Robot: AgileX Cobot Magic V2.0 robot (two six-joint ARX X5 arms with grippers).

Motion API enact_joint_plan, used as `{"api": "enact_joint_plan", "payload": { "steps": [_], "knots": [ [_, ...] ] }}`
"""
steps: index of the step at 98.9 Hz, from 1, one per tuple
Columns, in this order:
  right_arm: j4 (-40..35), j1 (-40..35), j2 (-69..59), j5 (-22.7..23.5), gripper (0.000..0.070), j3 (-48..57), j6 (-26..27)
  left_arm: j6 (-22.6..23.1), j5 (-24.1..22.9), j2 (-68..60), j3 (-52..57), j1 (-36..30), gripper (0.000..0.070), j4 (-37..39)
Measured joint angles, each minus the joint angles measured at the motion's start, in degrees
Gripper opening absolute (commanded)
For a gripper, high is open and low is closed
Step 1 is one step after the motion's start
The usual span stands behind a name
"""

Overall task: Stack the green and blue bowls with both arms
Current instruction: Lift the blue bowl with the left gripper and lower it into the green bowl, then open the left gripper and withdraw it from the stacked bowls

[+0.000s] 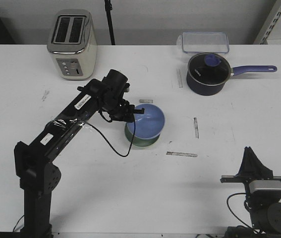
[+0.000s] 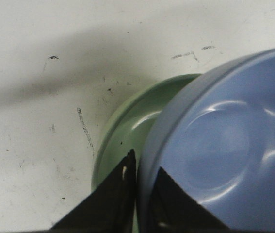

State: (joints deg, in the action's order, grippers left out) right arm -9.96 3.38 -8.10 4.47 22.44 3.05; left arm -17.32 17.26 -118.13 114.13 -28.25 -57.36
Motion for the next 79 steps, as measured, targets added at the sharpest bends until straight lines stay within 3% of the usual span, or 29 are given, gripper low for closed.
{"api": "enact_joint_plan", "payload": {
  "steps": [24,32,33,79],
  "knots": [
    [0.0,0.0,0.0,0.0,0.0015,0.0,0.0,0.0,0.0,0.0,0.0,-0.1,0.0138,0.0],
    [0.0,0.0,0.0,0.0,0.0015,0.0,0.0,0.0,0.0,0.0,0.0,-0.2,0.0227,0.0],
    [0.0,0.0,0.0,0.0,0.0015,0.0,0.0,0.0,0.0,0.0,0.0,-0.5,0.0299,0.0],
    [0.0,0.0,0.0,0.0,0.0015,0.0,0.0,0.0,0.0,6.1,0.0,0.2,0.0292,-2.6]
  ]
}}
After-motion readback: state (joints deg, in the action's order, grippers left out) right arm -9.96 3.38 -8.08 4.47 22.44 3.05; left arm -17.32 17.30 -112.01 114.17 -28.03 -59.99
